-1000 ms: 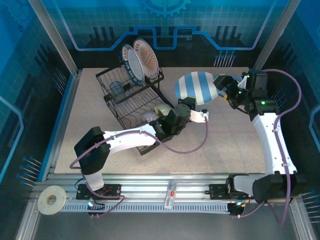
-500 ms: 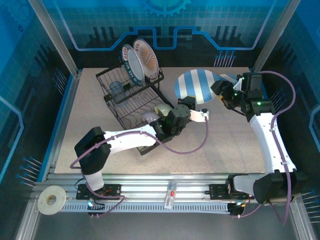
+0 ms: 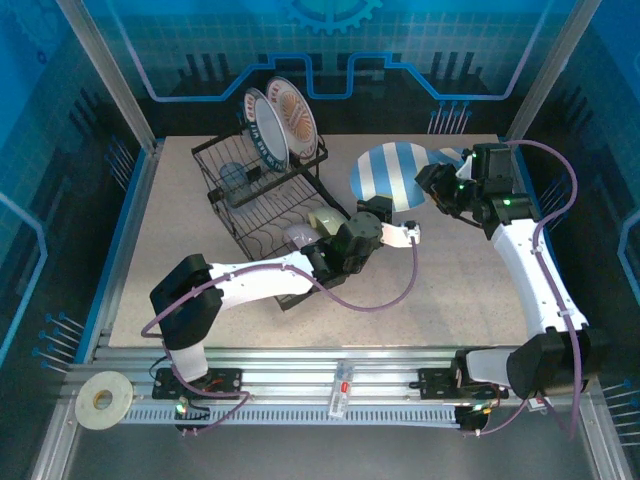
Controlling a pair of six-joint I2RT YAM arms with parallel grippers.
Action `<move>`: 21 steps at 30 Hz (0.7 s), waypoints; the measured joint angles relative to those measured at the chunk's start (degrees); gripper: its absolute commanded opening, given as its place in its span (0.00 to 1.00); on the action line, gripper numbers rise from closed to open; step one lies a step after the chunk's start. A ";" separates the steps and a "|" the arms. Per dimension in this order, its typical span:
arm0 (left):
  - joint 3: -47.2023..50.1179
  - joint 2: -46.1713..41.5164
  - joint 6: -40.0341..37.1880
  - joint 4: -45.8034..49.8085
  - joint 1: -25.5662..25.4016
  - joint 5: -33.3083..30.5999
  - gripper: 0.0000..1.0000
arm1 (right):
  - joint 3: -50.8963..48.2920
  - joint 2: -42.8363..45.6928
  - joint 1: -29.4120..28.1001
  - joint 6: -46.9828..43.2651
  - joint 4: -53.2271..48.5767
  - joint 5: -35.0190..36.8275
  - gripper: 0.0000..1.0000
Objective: Unload the mixed dishes from the dish rack
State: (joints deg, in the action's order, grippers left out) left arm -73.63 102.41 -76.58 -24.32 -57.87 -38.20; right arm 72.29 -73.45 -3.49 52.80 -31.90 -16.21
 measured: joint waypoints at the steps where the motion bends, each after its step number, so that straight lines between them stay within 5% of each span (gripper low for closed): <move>1: 0.00 0.00 0.04 0.00 0.00 -0.04 0.00 | 0.00 -0.04 0.00 0.09 0.02 0.17 0.39; 14: 0.00 0.76 1.11 0.57 -0.04 -0.59 0.00 | -2.25 -0.04 -0.26 2.36 2.60 0.59 0.23; 21: -0.02 0.76 2.58 1.20 -0.04 -1.09 0.00 | -3.52 0.20 -0.26 3.50 3.82 -0.31 0.42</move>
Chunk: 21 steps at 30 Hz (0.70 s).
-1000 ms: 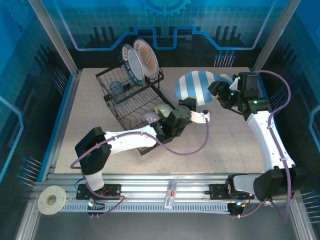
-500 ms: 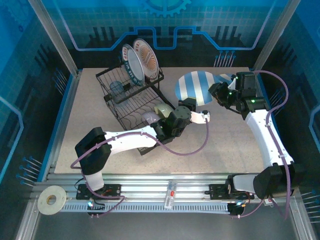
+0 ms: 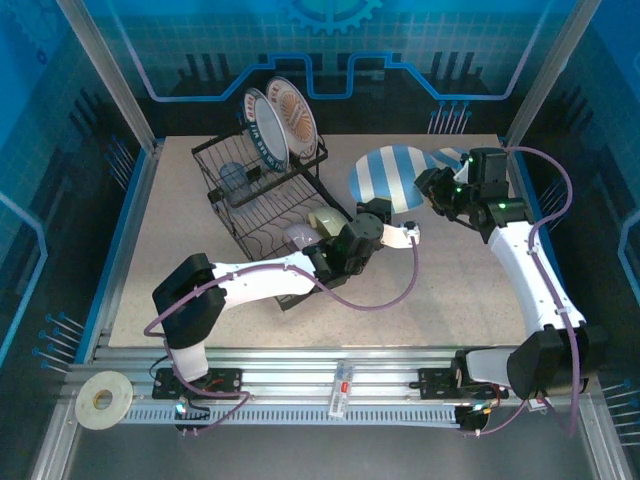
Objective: Unload the mixed dishes from the dish rack
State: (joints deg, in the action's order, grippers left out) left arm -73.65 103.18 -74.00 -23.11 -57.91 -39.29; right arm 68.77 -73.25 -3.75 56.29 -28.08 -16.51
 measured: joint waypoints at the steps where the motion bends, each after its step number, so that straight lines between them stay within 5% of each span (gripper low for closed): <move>1: -0.02 0.00 0.26 0.20 0.00 -0.15 0.00 | -0.24 0.04 0.00 0.11 0.11 -0.11 0.43; 21: -0.11 0.55 2.12 2.25 0.04 -1.38 0.00 | -1.44 2.51 0.00 1.18 0.09 -1.20 0.35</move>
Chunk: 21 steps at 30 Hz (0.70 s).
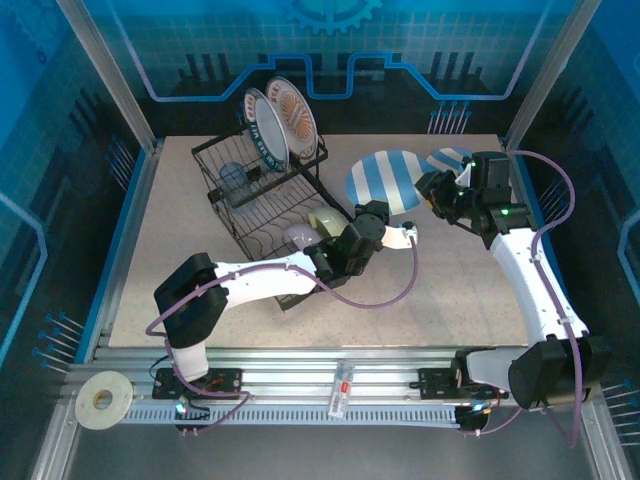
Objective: Unload the mixed dishes from the dish rack
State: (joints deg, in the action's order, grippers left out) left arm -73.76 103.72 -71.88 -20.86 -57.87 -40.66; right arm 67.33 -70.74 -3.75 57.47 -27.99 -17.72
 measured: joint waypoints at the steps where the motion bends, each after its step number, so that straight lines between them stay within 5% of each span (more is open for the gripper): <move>1: 0.00 0.00 0.00 0.00 0.00 -0.07 0.00 | 0.00 -0.09 0.00 0.15 0.00 -0.17 0.34; 21: 0.00 0.00 1.46 -0.02 0.11 -1.14 0.00 | -0.17 -0.76 0.00 1.57 0.66 -0.74 0.19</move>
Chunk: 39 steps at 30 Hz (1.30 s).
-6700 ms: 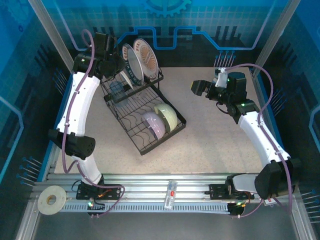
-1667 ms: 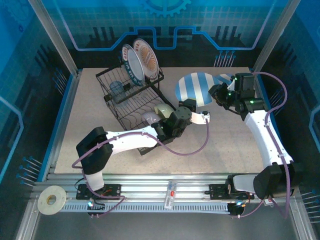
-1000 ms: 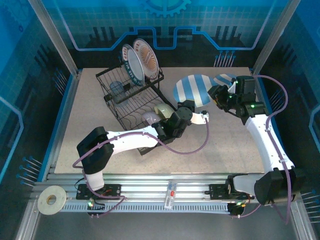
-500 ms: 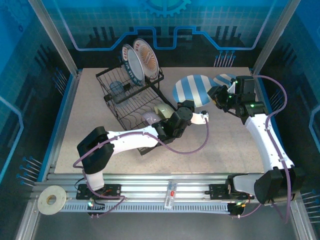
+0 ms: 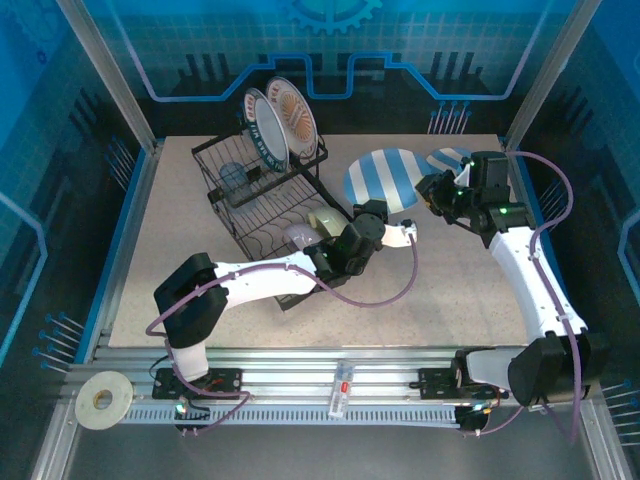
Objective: Unload the mixed dishes from the dish rack
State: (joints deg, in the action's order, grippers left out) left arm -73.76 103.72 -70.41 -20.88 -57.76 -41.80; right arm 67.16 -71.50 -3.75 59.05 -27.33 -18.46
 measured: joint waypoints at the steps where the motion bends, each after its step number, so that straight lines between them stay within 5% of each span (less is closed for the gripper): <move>1: 0.00 0.00 0.02 0.02 0.02 0.00 0.00 | 0.00 -0.09 0.00 0.09 0.02 0.00 0.18; 9: -0.02 0.00 1.09 0.07 0.17 -0.48 0.00 | -0.66 -0.17 0.00 0.98 1.36 -0.15 0.00; 11: -0.02 0.00 1.38 0.11 0.22 -0.52 0.19 | -0.81 -0.17 0.00 1.16 1.68 -0.24 0.00; 14: -0.04 0.00 1.57 0.04 0.22 -0.59 0.80 | -1.49 -0.17 0.07 0.98 2.82 -0.68 0.00; 16: -0.63 -0.02 1.99 0.07 0.22 -0.57 0.99 | -2.36 -0.20 0.46 0.92 3.28 -0.92 0.00; 27: -8.94 -8.81 17.33 15.21 0.09 4.76 0.99 | -7.32 -0.39 10.95 1.22 13.51 -3.08 0.00; 35: -18.38 -20.28 39.85 28.37 1.29 12.11 0.99 | -11.08 -6.43 18.43 1.97 30.71 -3.45 0.00; 39: -20.90 -24.57 54.12 36.22 6.73 15.69 0.99 | -11.13 -14.34 21.31 3.87 40.59 -4.37 0.00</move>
State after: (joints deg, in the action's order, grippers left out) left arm -94.65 79.15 -16.29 15.33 -51.03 -26.11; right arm 56.03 -85.84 17.56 62.92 13.26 -22.83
